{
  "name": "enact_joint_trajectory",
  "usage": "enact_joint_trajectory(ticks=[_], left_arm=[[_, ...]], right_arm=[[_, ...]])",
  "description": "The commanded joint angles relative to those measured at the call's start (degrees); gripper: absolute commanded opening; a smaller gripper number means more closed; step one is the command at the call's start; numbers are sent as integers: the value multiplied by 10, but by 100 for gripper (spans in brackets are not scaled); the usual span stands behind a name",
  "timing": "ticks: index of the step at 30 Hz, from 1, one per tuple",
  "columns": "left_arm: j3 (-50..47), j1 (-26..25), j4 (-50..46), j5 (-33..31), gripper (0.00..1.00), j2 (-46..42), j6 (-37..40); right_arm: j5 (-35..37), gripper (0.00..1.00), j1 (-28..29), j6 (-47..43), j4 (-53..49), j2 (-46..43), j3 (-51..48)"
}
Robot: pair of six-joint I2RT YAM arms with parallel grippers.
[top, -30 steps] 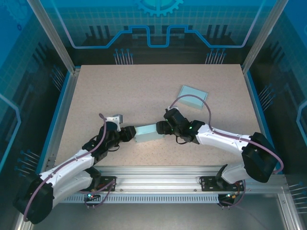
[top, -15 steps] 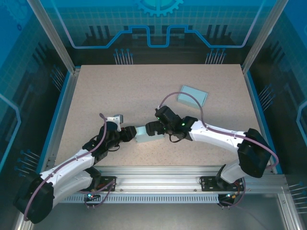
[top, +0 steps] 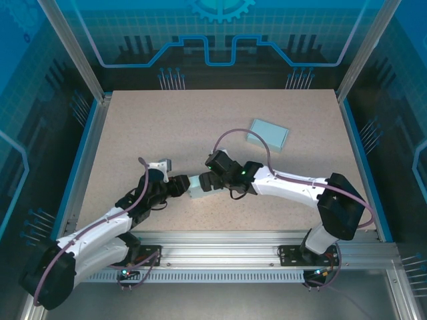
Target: Fold the paper box
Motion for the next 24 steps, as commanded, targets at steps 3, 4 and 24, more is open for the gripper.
enact_joint_trajectory(ticks=[3, 4, 24], left_arm=[[-21, -5, -25, -9, 43, 14, -11], [-22, -4, -23, -9, 42, 15, -13], [87, -5, -92, -1, 67, -47, 241]], right_arm=[[-17, 74, -29, 9, 4, -27, -81], [-29, 72, -37, 8, 18, -31, -92], [-97, 38, -79, 12, 83, -46, -144]])
